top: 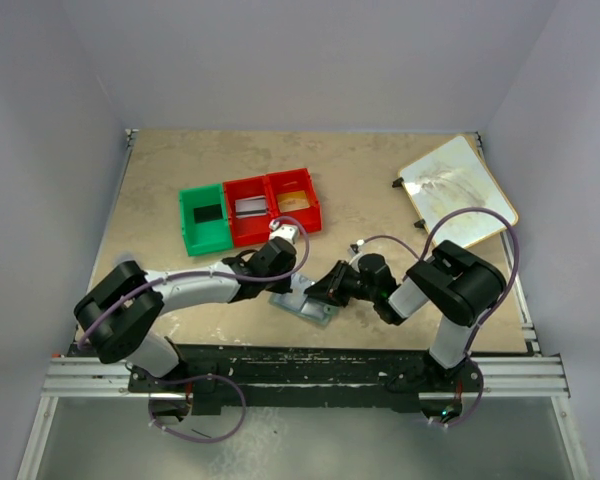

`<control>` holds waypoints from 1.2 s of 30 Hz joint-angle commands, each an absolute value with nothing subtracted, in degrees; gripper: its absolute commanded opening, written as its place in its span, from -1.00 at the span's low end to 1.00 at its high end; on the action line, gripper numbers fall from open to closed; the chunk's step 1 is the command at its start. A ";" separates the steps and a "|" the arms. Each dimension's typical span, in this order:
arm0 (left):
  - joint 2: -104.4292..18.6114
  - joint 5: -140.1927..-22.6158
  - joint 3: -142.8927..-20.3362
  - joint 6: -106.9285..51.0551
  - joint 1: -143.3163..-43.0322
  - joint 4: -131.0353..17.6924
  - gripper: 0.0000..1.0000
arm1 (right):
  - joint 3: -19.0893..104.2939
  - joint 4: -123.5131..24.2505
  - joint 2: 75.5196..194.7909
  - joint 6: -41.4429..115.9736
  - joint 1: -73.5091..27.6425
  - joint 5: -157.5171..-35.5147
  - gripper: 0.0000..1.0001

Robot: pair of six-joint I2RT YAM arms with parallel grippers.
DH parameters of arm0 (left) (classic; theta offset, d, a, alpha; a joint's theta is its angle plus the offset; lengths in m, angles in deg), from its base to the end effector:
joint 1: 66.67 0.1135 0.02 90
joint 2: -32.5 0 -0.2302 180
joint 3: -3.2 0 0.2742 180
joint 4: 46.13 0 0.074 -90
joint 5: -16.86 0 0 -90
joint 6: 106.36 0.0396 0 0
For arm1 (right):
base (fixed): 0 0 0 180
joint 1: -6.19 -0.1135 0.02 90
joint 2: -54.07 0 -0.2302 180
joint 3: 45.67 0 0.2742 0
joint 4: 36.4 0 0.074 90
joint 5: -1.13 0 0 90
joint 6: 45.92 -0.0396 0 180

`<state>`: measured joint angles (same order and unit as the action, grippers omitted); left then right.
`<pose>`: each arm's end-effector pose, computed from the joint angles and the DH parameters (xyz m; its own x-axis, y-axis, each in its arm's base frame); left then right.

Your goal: Take the credit cards out of the card holder

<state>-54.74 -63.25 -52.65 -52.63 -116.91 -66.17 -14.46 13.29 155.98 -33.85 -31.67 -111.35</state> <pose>0.2057 -0.2366 0.1123 -0.8107 0.0631 -0.5821 0.2595 0.9299 -0.2606 0.1971 0.1724 0.0403 -0.8893 0.4532 -0.0611 0.0993 0.3219 0.9415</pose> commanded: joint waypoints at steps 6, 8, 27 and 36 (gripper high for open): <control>-54.80 -67.16 -48.40 -53.69 -117.98 -66.91 -1.00 | -12.38 16.01 152.93 -34.23 -32.45 -111.35 -0.77; -53.87 -66.83 -47.94 -53.75 -118.05 -67.43 -1.00 | -12.18 12.36 151.62 -33.52 -32.50 -110.07 -0.97; -54.47 -62.46 -47.61 -54.50 -118.09 -68.27 -1.00 | -8.02 -18.54 144.56 -19.54 -32.23 -108.70 -0.93; -53.55 -64.61 -47.33 -53.87 -118.17 -66.77 -1.00 | -8.86 -11.59 144.91 -24.43 -32.19 -108.47 -0.56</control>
<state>-52.45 -62.42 -49.08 -54.71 -117.81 -63.51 -9.42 -14.67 144.00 -23.40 -32.37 -108.03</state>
